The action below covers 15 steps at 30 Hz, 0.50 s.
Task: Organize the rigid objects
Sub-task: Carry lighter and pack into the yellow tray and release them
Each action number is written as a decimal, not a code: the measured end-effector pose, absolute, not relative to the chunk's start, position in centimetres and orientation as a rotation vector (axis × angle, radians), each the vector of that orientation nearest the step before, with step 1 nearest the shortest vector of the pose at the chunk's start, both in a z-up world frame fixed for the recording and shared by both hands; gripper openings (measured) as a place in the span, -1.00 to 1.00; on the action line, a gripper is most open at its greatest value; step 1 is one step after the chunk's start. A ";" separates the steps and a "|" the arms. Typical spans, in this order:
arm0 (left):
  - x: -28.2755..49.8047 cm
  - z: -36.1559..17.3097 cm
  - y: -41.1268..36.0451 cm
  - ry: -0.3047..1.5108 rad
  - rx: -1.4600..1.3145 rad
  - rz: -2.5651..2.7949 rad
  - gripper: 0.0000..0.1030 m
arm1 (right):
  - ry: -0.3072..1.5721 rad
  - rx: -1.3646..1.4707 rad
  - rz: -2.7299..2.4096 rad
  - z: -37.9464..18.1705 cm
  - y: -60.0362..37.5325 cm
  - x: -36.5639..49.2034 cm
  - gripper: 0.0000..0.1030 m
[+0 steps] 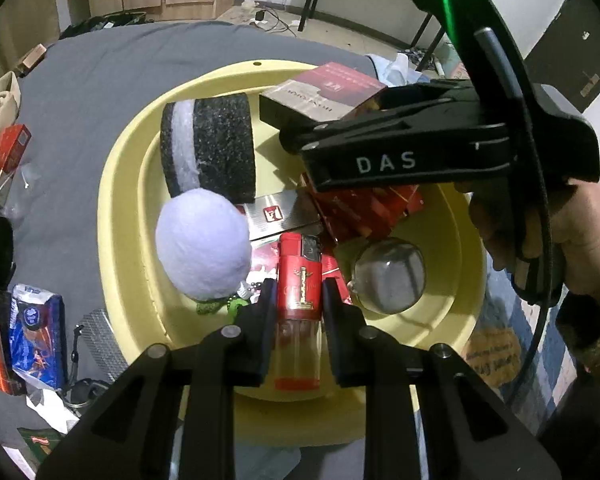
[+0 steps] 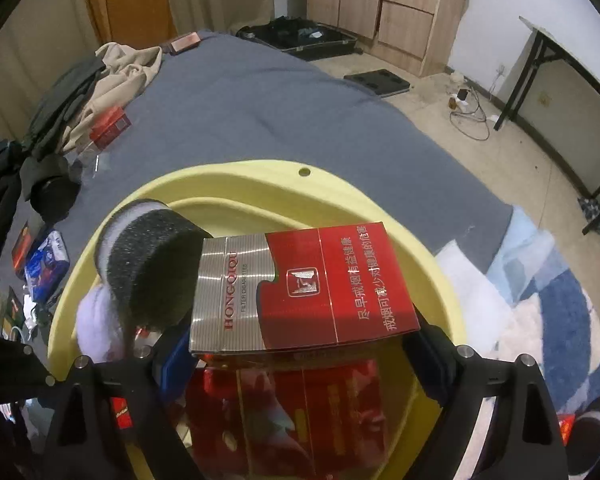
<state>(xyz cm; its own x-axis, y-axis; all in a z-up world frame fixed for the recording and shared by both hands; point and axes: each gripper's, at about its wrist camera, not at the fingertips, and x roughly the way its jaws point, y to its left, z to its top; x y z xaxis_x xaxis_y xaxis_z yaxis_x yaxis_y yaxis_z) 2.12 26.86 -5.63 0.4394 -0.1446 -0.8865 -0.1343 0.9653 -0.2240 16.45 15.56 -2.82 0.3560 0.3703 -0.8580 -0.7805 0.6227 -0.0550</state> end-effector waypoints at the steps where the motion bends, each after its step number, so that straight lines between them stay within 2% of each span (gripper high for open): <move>1: 2.1 -5.6 26.8 1.116 -0.277 -0.006 -0.53 | 0.938 -0.507 0.787 -3.1 15.7 16.5 0.76; 4: 1.8 -5.6 26.8 1.115 -0.264 -0.009 -0.52 | 0.945 -0.488 0.804 -3.3 15.7 16.5 0.78; 6: 1.7 -5.6 26.9 1.118 -0.269 -0.005 -0.52 | 0.931 -0.472 0.801 -3.0 15.3 16.3 0.93; 7: 1.6 -5.5 27.0 1.116 -0.269 0.003 -0.42 | 0.927 -0.459 0.805 -2.8 15.0 16.2 0.95; 8: 1.6 -5.3 27.2 1.110 -0.267 0.018 -0.28 | 0.918 -0.448 0.809 -2.4 14.7 16.0 0.95; 10: 1.3 -4.7 27.2 1.082 -0.275 0.029 0.47 | 0.891 -0.414 0.805 -1.3 13.7 15.6 0.96; 12: 0.6 -3.2 27.2 1.018 -0.276 0.070 0.88 | 0.875 -0.343 0.808 0.0 12.2 15.2 0.99; 13: 0.3 -2.4 27.1 0.988 -0.274 0.083 0.96 | 0.857 -0.297 0.805 0.9 11.1 15.0 0.99; 15: 0.2 -0.8 26.4 0.957 -0.281 0.086 1.00 | 0.816 -0.209 0.792 2.8 8.0 14.5 0.99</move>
